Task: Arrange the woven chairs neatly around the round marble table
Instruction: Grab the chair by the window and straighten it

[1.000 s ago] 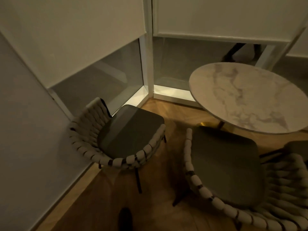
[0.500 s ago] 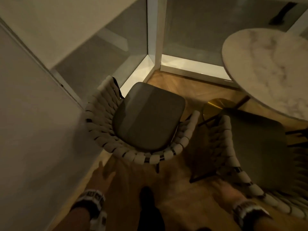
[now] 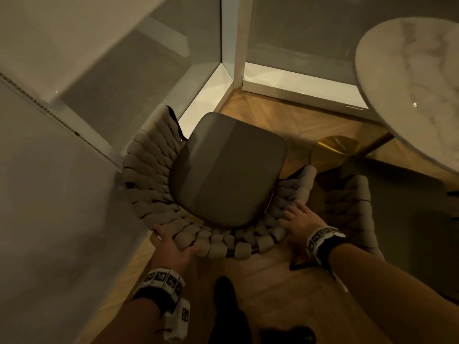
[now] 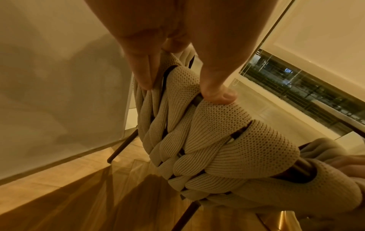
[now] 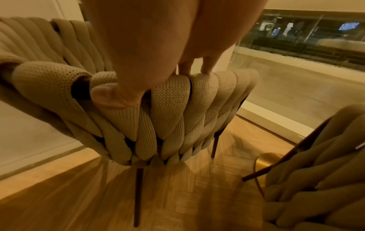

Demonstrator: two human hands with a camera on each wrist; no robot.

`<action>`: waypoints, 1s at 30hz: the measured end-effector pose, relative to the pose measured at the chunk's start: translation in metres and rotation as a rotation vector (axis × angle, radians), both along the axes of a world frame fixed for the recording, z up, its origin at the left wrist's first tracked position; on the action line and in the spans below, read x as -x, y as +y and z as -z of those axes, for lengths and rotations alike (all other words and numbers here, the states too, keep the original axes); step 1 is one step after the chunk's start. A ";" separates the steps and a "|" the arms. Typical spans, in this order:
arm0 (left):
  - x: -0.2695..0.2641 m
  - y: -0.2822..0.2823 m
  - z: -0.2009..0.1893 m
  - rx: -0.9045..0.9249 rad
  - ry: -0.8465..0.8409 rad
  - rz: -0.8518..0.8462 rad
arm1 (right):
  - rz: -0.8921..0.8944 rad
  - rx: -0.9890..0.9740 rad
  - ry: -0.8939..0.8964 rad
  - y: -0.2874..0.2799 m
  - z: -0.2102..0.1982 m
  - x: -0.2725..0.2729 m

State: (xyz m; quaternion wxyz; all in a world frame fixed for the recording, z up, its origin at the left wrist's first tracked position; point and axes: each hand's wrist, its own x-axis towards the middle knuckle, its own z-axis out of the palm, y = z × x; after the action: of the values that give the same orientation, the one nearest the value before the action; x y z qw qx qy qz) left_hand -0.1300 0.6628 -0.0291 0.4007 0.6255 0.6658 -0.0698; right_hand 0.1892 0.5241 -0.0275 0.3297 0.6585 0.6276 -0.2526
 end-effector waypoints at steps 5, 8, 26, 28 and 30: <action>-0.010 0.029 0.007 -0.051 0.035 0.046 | 0.015 -0.040 0.024 0.013 0.002 -0.003; -0.017 0.059 0.010 -0.086 0.008 0.084 | 0.045 -0.055 0.035 0.024 -0.001 -0.002; -0.111 0.160 0.014 -0.206 -0.109 0.235 | 0.314 -0.157 0.072 0.036 0.004 -0.050; -0.120 0.128 0.014 -0.170 -0.092 0.153 | 0.329 -0.119 0.004 0.035 0.003 -0.071; -0.128 0.101 0.017 -0.121 -0.112 0.105 | 0.309 -0.044 -0.006 0.037 0.002 -0.085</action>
State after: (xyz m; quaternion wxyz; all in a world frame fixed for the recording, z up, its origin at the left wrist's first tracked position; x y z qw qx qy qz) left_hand -0.0016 0.7638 -0.0465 0.3945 0.6857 0.6115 -0.0153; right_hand 0.2747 0.5608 -0.0290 0.2744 0.7551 0.5232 -0.2843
